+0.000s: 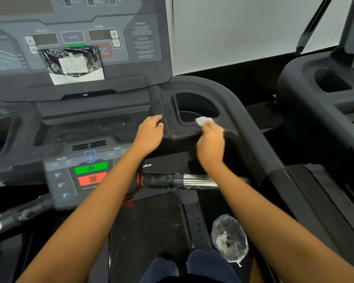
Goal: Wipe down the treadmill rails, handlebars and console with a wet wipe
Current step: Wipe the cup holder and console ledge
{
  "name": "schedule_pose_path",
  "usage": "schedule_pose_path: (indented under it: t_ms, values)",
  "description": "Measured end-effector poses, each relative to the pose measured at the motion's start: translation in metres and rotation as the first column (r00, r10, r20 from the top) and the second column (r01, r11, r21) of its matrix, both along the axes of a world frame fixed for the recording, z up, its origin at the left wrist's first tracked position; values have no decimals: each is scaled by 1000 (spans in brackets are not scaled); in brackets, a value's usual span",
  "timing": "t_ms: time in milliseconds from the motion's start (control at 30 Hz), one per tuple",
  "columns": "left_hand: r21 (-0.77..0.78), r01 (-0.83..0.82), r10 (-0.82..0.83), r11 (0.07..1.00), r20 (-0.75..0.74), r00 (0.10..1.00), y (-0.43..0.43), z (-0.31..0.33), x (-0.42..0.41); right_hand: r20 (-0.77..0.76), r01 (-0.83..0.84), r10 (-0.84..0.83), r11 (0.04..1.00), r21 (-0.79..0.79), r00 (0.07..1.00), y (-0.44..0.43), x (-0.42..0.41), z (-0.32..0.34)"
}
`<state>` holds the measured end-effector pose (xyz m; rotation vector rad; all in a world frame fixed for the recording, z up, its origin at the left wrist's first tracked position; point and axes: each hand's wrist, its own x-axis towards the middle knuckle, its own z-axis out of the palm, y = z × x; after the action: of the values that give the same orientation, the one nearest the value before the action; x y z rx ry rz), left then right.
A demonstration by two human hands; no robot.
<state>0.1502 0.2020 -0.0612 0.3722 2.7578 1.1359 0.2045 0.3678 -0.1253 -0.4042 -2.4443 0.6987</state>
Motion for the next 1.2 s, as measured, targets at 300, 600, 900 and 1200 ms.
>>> schedule_pose_path:
  t_ms: [300, 600, 900, 1200]
  values:
    - [-291, -39, -18, 956, -193, 981, -48, 11, -13, 49, -441, 440, 897, 2, 896, -67, -32, 20]
    - [-446, -87, -47, 891, -282, 958, -76, 4, -4, 434, -348, 305, 937, 22, 848, -86, -122, 37]
    - [-485, -106, -60, 868, -315, 947, -60, -2, 1, 119, -270, 256, 954, 126, 959, -53, 6, -3]
    - [-243, -89, 18, 966, -281, 960, -72, 6, 1, 21, -223, 232, 953, -206, 972, -120, -9, 26]
